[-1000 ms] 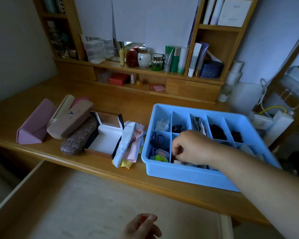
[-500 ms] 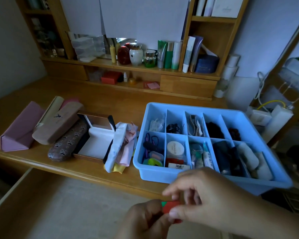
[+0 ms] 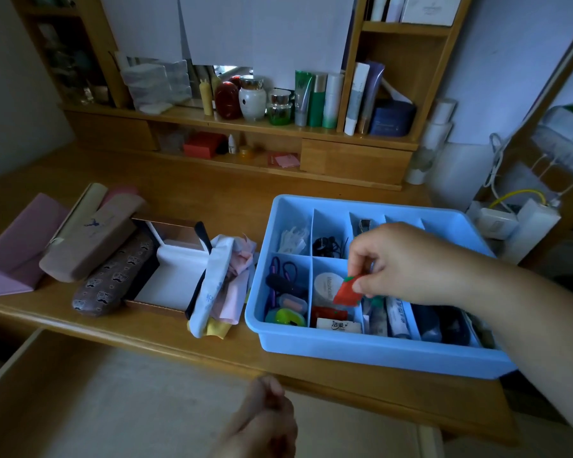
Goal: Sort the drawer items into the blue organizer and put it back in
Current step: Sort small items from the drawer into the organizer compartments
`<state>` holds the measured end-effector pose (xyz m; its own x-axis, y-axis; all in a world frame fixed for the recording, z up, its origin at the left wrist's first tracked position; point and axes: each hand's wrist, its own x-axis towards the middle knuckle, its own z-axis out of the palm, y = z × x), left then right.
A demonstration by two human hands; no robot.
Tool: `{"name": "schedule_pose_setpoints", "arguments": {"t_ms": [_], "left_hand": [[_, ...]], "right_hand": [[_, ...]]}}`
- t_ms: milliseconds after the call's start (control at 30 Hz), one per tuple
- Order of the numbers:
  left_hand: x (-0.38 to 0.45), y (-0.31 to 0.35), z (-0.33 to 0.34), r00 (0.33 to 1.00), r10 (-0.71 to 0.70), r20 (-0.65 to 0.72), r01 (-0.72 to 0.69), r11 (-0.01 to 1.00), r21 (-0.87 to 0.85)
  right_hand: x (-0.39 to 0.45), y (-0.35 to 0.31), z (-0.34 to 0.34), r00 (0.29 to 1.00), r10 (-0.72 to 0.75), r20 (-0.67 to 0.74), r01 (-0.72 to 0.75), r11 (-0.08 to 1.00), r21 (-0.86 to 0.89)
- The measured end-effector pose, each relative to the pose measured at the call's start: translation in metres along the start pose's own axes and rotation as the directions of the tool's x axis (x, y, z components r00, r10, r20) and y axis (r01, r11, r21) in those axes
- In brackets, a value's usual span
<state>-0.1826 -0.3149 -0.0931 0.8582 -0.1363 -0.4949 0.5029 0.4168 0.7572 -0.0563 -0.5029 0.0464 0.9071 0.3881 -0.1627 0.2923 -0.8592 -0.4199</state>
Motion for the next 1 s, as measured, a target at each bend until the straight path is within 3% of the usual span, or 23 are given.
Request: {"name": "schedule_pose_setpoints", "arguments": {"t_ms": [67,267,367,467,500,600,767,833,900,1000], "left_hand": [[0.006,-0.002,-0.002,1.0,-0.012,-0.01,0.011,0.996,-0.093],[0.001,0.011,-0.002,0.989,0.003,0.146,-0.016,0.996,0.089],[-0.002,0.016,0.001,0.984,0.063,0.164,-0.069,0.997,0.032],[-0.001,0.02,0.013,0.967,0.245,0.064,-0.247,0.969,0.02],[-0.001,0.022,0.018,0.949,0.314,0.015,-0.314,0.949,-0.004],[-0.003,0.025,0.036,0.876,0.474,-0.091,-0.48,0.876,-0.054],[-0.001,0.021,0.05,0.8,0.599,-0.048,-0.6,0.8,-0.026],[0.002,0.021,0.045,0.685,0.728,-0.034,-0.717,0.682,0.145],[0.007,0.025,0.036,0.539,0.842,0.03,-0.792,0.494,0.359],[0.016,0.034,0.024,0.385,0.907,0.173,-0.773,0.215,0.597]], "right_hand": [[0.009,0.002,0.011,0.999,0.008,0.033,-0.004,0.995,-0.104],[0.021,0.001,0.042,0.99,-0.102,0.096,0.127,0.942,-0.311],[0.015,0.002,0.017,0.987,-0.075,0.143,0.092,0.989,-0.116],[-0.009,0.002,-0.011,0.992,-0.125,-0.014,0.125,0.972,0.197],[-0.02,-0.001,-0.011,0.99,-0.141,-0.005,0.137,0.953,0.269],[-0.054,-0.013,0.021,0.973,-0.205,0.108,0.157,0.927,0.342],[-0.067,-0.003,0.043,0.986,-0.123,-0.114,0.159,0.9,0.405],[-0.061,0.007,0.028,0.968,-0.072,-0.242,0.159,0.919,0.362],[-0.05,0.012,0.011,0.943,-0.077,-0.324,0.162,0.955,0.246],[-0.03,0.008,0.001,0.946,-0.147,-0.29,0.149,0.989,-0.016]]}}
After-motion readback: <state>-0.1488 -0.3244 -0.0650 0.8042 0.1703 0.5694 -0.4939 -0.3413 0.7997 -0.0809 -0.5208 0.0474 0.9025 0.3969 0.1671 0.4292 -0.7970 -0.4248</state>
